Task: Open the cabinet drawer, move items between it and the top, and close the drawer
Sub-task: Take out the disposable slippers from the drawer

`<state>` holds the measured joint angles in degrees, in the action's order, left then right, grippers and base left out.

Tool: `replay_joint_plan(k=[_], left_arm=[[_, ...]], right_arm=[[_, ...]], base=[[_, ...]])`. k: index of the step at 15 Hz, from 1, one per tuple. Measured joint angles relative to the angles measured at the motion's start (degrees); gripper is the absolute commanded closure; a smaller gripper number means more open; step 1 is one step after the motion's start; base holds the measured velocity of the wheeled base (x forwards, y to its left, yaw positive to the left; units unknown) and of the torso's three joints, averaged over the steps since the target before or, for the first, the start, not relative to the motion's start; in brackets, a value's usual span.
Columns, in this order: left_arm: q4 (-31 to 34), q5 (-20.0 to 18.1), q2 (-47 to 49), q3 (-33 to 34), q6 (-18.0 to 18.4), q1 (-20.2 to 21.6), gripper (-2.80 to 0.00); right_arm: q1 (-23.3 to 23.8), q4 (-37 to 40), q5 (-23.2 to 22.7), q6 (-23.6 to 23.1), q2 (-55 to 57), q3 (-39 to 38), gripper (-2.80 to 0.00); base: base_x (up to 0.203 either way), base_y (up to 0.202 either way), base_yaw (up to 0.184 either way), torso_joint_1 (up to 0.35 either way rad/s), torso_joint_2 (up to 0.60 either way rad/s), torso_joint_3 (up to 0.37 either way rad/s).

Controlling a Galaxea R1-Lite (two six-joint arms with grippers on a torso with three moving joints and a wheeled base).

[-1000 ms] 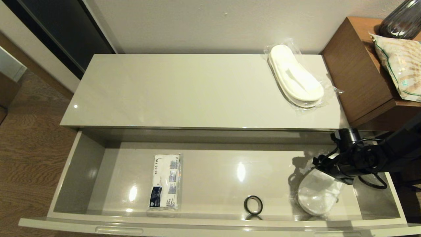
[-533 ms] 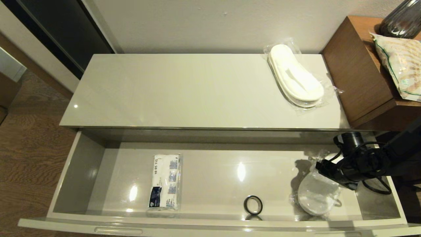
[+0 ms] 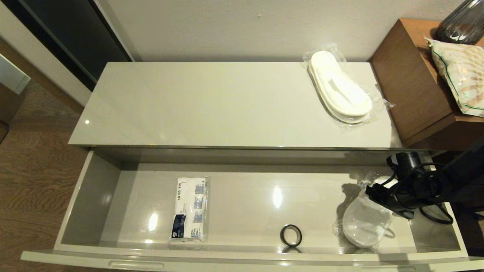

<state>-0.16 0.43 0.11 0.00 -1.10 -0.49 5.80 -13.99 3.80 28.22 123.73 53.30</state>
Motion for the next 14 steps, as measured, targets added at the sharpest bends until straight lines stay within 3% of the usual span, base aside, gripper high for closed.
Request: replay_joint_plan(k=[14], left_arm=[[0.0, -0.02, -0.01, 0.0, -0.02, 0.02, 0.0]], right_arm=[[0.91, -3.25, -0.37, -0.83, 4.11, 1.42, -2.8]], base=[[0.0, 0.0, 0.0, 0.0, 0.0, 0.0]])
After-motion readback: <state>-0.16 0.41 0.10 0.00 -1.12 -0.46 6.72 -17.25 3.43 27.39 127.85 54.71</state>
